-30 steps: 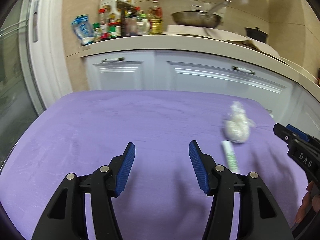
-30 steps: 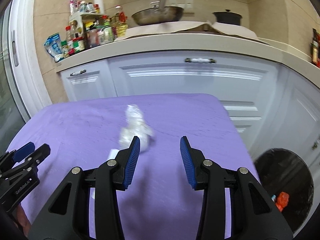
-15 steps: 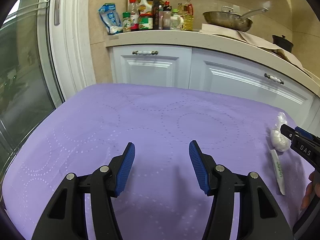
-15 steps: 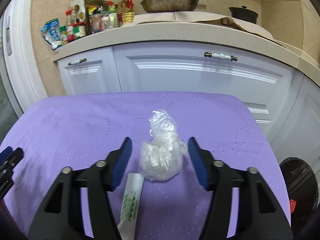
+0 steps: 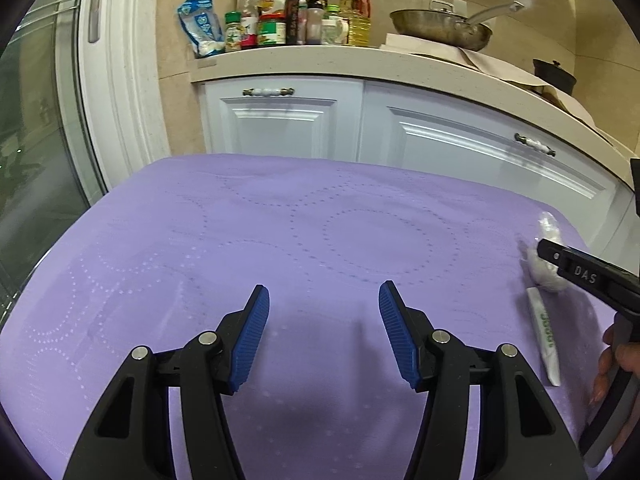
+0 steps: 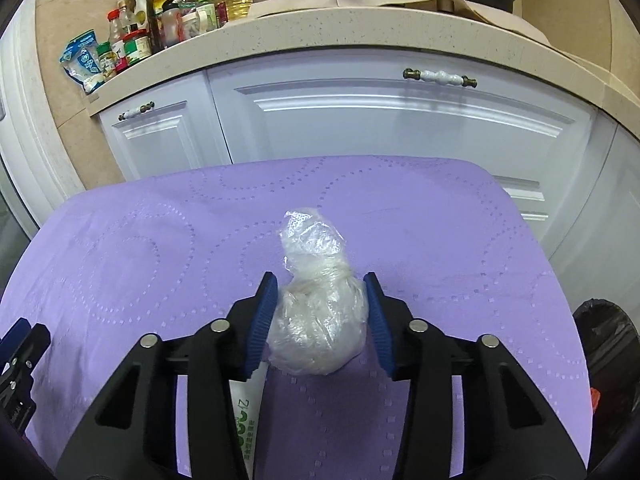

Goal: Collect trash
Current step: 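Return to the table and grasp the clear plastic bag with the right tool, then grasp the white green-printed tube with the left tool while the right tool holds the bag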

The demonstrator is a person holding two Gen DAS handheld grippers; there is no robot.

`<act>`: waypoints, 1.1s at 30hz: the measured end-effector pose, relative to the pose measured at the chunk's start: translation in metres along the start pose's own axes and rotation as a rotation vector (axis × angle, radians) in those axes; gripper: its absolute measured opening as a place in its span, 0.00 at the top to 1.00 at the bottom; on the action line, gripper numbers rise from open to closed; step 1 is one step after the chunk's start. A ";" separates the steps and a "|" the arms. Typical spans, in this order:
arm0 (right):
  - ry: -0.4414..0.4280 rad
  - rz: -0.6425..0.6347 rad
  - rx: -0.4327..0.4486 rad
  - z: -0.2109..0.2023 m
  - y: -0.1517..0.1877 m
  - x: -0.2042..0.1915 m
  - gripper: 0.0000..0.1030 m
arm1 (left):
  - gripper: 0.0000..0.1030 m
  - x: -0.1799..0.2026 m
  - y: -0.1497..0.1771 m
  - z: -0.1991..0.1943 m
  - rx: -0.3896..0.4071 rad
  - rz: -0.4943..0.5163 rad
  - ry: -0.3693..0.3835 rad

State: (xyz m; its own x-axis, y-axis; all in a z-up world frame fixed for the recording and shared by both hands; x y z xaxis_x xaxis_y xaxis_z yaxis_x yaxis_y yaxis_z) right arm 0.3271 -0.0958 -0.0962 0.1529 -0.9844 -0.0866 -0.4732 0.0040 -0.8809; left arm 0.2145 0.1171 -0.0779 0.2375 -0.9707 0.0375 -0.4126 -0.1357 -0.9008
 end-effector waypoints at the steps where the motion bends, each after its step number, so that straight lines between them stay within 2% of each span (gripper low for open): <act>1: 0.000 -0.002 0.005 -0.002 0.000 0.000 0.63 | 0.45 0.003 0.000 0.000 -0.002 -0.001 0.006; 3: -0.001 0.001 0.012 -0.007 0.001 0.003 0.66 | 0.45 0.012 0.001 -0.002 -0.006 0.004 0.023; 4: -0.003 0.006 0.016 -0.011 0.001 0.005 0.74 | 0.45 0.016 0.001 -0.003 -0.006 0.006 0.031; 17: 0.054 0.065 0.067 -0.061 0.009 0.065 0.75 | 0.45 0.095 0.010 -0.016 -0.024 0.061 0.153; 26: 0.093 0.105 0.110 -0.103 0.016 0.111 0.76 | 0.45 0.134 0.021 -0.019 -0.048 0.085 0.186; 33: 0.119 0.128 0.134 -0.126 0.022 0.141 0.76 | 0.45 0.152 0.026 -0.012 -0.066 0.103 0.184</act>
Point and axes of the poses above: each gripper's, at about its wrist camera, not at the fingertips, and z roughly the way its jaws point, x to its right, y to its underside, the point moved 6 cm from there along z, roughly the way its jaws point, and after that the axes turned 14 degrees about x, right-handed, at the moved point
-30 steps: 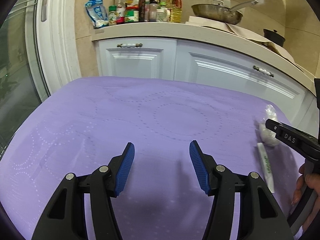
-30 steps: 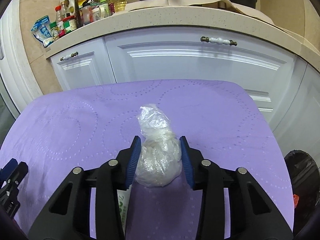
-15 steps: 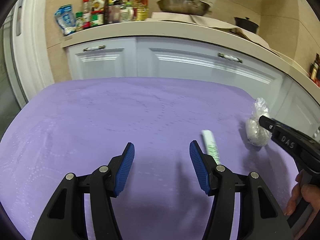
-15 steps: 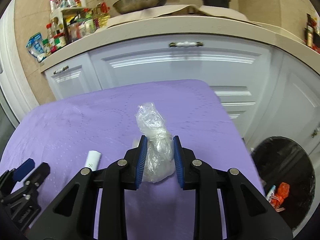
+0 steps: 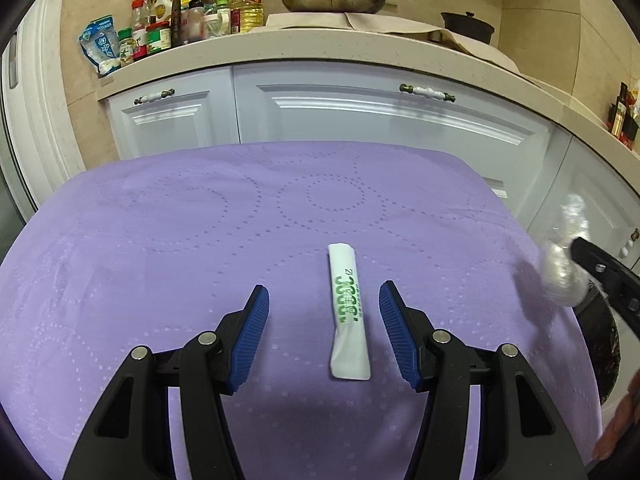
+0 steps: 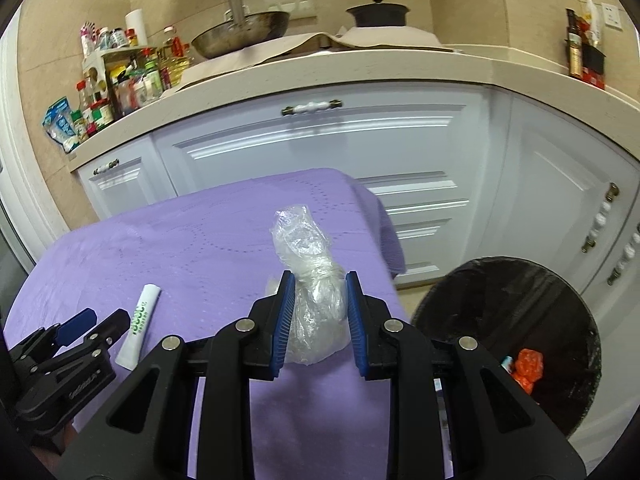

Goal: Collect trash
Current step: 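Grasp the white green-printed tube with the left tool while the right tool holds the bag, then carry the white tube and clear bag over the bin and open both tools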

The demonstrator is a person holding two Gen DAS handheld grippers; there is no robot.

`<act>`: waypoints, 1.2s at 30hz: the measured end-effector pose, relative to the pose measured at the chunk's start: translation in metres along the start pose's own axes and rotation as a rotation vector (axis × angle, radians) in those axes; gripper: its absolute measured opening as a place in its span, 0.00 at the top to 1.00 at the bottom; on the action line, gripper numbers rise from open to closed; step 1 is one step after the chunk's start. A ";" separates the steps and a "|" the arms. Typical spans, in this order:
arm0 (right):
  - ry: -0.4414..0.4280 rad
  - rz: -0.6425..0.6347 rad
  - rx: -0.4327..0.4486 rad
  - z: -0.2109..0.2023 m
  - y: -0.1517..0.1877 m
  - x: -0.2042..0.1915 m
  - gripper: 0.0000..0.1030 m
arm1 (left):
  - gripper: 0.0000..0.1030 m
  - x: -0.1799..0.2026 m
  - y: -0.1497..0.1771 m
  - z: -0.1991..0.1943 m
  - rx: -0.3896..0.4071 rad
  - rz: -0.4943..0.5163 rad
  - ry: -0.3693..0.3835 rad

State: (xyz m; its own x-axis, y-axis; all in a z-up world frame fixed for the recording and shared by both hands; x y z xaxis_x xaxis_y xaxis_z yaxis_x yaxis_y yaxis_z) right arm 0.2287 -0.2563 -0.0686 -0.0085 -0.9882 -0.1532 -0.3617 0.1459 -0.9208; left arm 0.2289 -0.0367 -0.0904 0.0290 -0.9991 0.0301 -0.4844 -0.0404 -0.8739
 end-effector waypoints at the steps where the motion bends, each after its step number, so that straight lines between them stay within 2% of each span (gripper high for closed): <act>1: 0.002 0.003 0.002 -0.002 0.000 0.003 0.76 | 0.45 0.001 0.001 0.002 -0.008 0.000 0.002; 6: 0.011 0.019 0.009 -0.007 0.000 0.017 0.76 | 0.45 0.009 0.007 0.007 -0.034 0.012 0.005; 8: 0.010 0.024 0.012 -0.009 0.000 0.020 0.76 | 0.50 0.012 0.008 0.009 -0.043 0.021 0.010; 9: 0.010 0.026 0.014 -0.009 -0.001 0.021 0.76 | 0.56 0.013 0.010 0.010 -0.053 0.029 0.014; 11: 0.009 0.030 0.017 -0.011 -0.001 0.022 0.76 | 0.76 0.016 0.014 0.014 -0.079 0.040 0.027; 13: 0.009 0.032 0.020 -0.012 -0.001 0.023 0.76 | 0.83 0.017 0.016 0.016 -0.096 0.044 0.037; 20: 0.015 0.037 0.029 -0.017 -0.003 0.025 0.76 | 0.89 0.015 0.014 0.015 -0.081 0.047 0.040; 36: 0.019 0.035 0.063 -0.029 -0.010 0.027 0.76 | 0.90 0.016 -0.007 -0.016 0.034 0.050 0.037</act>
Point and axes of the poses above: each gripper's, at about its wrist camera, not at the fingertips, and z roughly the way its jaws point, x to its right, y to its underside, the point moved 6 cm from there along z, roughly the way its jaws point, and after that the axes turned 14 degrees about x, right-handed, at the moved point
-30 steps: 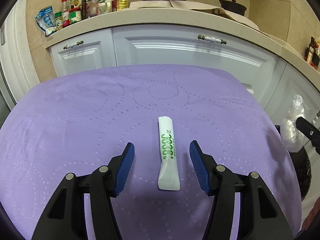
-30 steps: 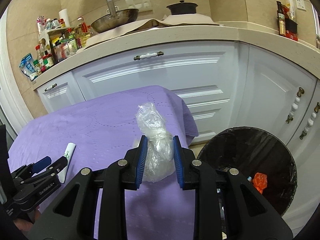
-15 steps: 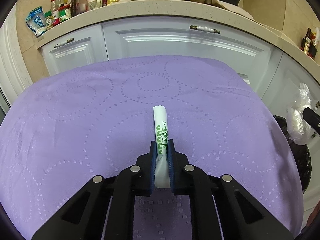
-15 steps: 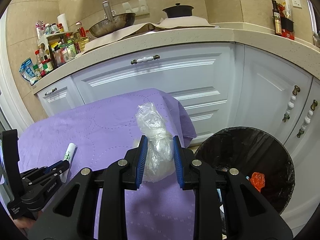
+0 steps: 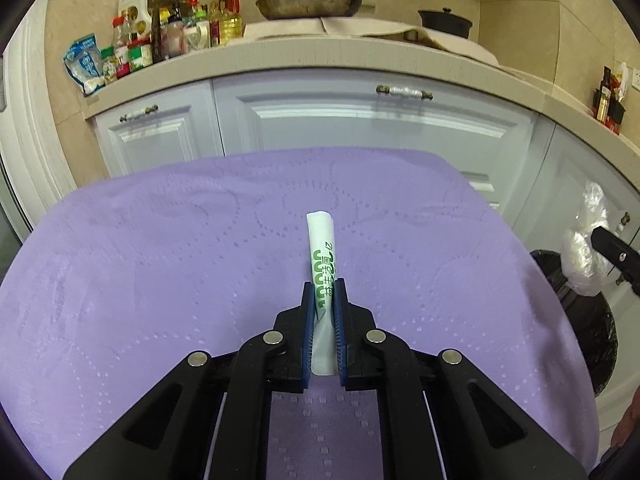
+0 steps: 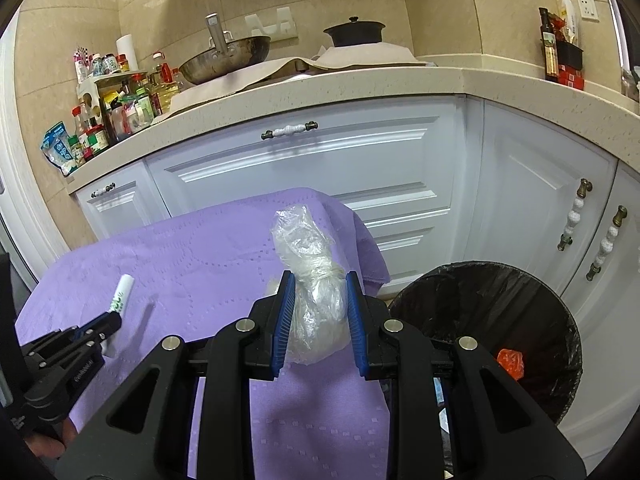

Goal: Collect trash
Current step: 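Carry the white tube and clear bag over the bin and open both tools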

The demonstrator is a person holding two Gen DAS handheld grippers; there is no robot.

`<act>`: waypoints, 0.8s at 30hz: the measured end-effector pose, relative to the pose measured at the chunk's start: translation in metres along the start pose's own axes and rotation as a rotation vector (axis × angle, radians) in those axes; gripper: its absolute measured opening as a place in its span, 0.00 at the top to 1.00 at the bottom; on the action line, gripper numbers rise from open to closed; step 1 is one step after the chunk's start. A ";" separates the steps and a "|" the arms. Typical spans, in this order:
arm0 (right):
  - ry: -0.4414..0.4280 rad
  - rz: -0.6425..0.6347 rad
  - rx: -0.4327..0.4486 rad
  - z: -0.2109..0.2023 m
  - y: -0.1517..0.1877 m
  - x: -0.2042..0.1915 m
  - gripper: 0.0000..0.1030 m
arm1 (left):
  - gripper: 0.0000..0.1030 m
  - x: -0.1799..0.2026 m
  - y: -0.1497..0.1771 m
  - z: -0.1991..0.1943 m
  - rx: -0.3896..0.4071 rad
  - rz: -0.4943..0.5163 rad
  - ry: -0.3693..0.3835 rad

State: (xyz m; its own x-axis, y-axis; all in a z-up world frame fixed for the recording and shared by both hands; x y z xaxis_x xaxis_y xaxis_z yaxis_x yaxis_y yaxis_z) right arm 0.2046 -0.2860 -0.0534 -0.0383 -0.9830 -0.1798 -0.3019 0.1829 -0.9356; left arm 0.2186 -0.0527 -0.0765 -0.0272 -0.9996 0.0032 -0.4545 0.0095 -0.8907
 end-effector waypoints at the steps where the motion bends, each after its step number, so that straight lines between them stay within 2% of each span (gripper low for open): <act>1: 0.000 -0.001 0.003 -0.001 -0.001 0.000 0.76 | 0.90 0.000 -0.003 -0.003 0.011 -0.003 0.001; 8: 0.000 -0.007 0.026 -0.011 -0.007 0.000 0.76 | 0.90 0.007 -0.025 -0.026 0.093 0.003 0.012; 14: 0.016 -0.016 0.046 -0.021 -0.013 0.004 0.76 | 0.90 0.018 -0.038 -0.039 0.130 0.004 0.042; 24: 0.072 -0.012 0.085 -0.045 -0.024 0.034 0.76 | 0.90 0.058 -0.051 -0.059 0.185 0.030 0.124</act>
Point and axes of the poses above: each gripper's, at about its wrist camera, not at the fingertips, and z roughly the way its jaws point, x to its right, y to its underside, the point moved 6 cm from there along z, roughly the way its jaws point, and after that the axes turned 14 degrees about x, right-handed, at the moved point
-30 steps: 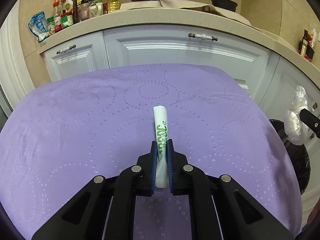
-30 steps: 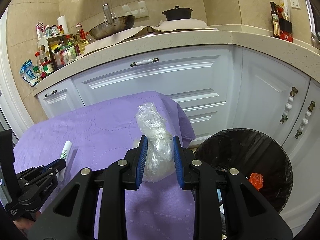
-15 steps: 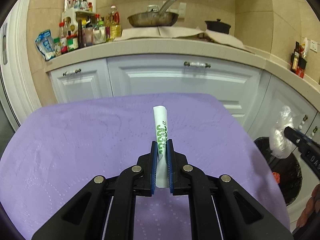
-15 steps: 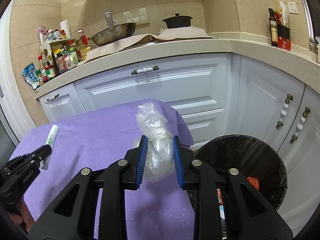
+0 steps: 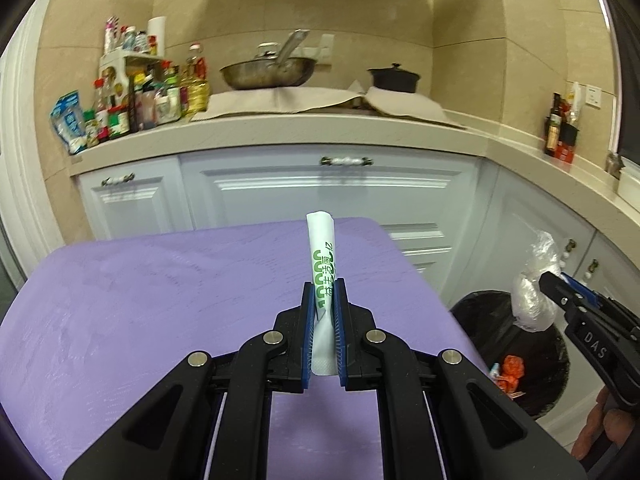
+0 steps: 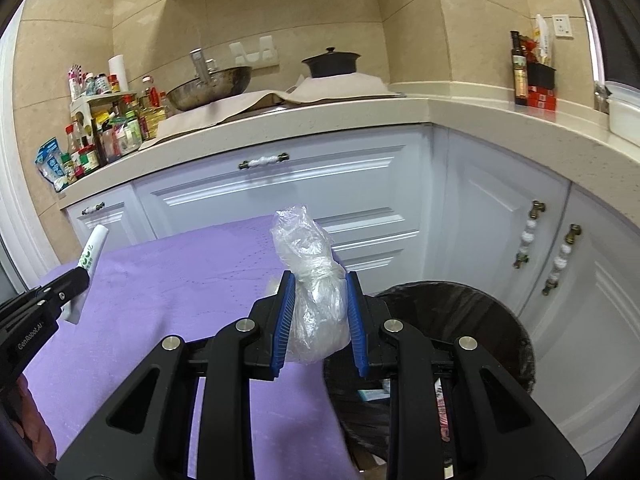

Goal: Collect trash
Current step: 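Carry the white tube and clear bag over the bin and open both tools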

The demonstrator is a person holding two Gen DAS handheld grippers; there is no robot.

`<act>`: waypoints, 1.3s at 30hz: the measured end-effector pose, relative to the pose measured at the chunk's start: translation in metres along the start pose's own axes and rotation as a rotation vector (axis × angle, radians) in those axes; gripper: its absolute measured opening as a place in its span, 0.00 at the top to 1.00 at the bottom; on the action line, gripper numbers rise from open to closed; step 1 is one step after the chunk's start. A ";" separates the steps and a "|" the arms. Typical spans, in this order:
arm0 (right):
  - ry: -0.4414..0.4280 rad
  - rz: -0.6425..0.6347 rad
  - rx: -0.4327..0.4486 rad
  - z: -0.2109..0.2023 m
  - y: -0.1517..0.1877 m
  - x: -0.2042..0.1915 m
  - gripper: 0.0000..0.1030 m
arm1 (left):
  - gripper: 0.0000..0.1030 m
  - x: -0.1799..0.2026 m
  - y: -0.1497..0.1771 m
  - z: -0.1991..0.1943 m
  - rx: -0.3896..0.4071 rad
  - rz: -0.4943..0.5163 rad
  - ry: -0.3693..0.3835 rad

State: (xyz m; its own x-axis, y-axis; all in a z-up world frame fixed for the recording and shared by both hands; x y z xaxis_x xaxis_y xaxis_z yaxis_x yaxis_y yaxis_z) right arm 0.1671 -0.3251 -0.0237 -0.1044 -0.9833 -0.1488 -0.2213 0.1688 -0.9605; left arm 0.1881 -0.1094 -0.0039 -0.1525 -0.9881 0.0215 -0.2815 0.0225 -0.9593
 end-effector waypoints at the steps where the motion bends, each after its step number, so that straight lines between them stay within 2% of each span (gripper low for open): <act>1: 0.007 0.001 0.003 -0.002 -0.001 0.005 0.76 | 0.90 0.005 -0.001 -0.001 0.004 0.003 0.009; 25: 0.149 0.034 0.024 -0.030 0.000 0.095 0.76 | 0.90 0.123 0.008 0.007 0.006 0.081 0.210; 39: 0.194 0.055 0.010 -0.020 0.009 0.122 0.76 | 0.90 0.157 0.027 0.027 -0.027 0.120 0.244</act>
State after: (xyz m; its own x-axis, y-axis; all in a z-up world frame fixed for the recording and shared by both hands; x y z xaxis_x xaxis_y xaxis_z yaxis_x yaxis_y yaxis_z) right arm 0.1326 -0.4425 -0.0453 -0.3008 -0.9412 -0.1538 -0.2007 0.2202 -0.9546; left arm 0.1816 -0.2682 -0.0341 -0.4093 -0.9122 -0.0215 -0.2723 0.1446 -0.9513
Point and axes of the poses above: each gripper's, at about its wrist camera, not at the fingertips, and z roughly the way its jaws point, x to its right, y to its underside, the point moved 6 cm from there along z, roughly the way its jaws point, and after that the axes turned 14 degrees about x, right-handed, at the moved point
